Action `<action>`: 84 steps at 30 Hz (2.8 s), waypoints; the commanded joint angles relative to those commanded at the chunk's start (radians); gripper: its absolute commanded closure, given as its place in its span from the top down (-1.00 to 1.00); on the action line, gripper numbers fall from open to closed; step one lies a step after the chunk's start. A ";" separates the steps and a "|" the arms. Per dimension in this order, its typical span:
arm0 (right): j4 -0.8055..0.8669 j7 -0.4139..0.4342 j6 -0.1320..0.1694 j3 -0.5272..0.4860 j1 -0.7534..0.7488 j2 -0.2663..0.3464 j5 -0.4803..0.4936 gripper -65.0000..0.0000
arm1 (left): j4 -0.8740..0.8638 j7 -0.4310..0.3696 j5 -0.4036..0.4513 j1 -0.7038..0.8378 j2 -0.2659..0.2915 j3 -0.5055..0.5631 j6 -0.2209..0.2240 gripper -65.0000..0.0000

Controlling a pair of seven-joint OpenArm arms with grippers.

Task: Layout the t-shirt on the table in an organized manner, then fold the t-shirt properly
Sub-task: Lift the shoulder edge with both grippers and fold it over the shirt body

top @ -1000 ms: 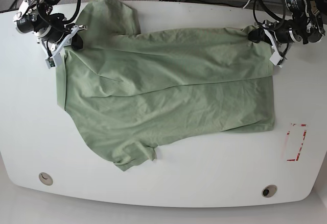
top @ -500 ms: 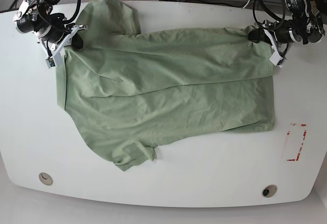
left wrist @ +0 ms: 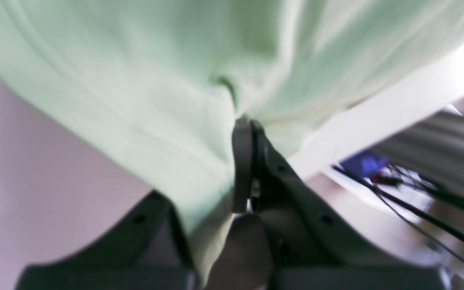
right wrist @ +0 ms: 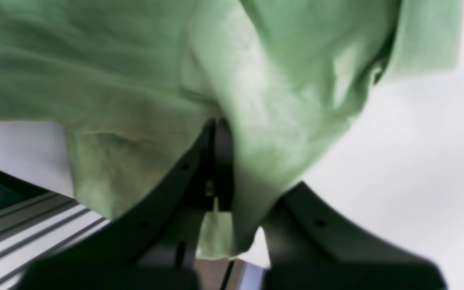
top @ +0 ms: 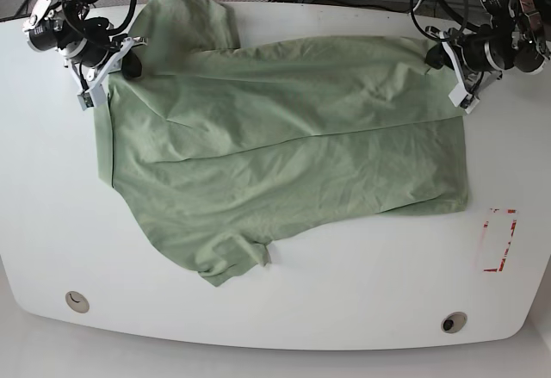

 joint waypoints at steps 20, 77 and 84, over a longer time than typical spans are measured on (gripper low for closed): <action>0.015 0.000 0.000 0.075 -0.054 0.094 0.261 -1.00 | 0.017 0.000 -0.276 -0.034 -0.100 -0.224 0.000 -1.00; -0.100 0.000 0.000 -0.043 -0.014 0.275 0.384 -1.00 | -0.049 0.000 -0.543 0.017 -0.124 -0.255 0.000 -1.00; -0.193 0.000 0.000 -0.066 0.054 0.276 0.384 -1.00 | -0.115 0.000 -0.457 -0.086 -0.095 -0.250 0.000 -1.00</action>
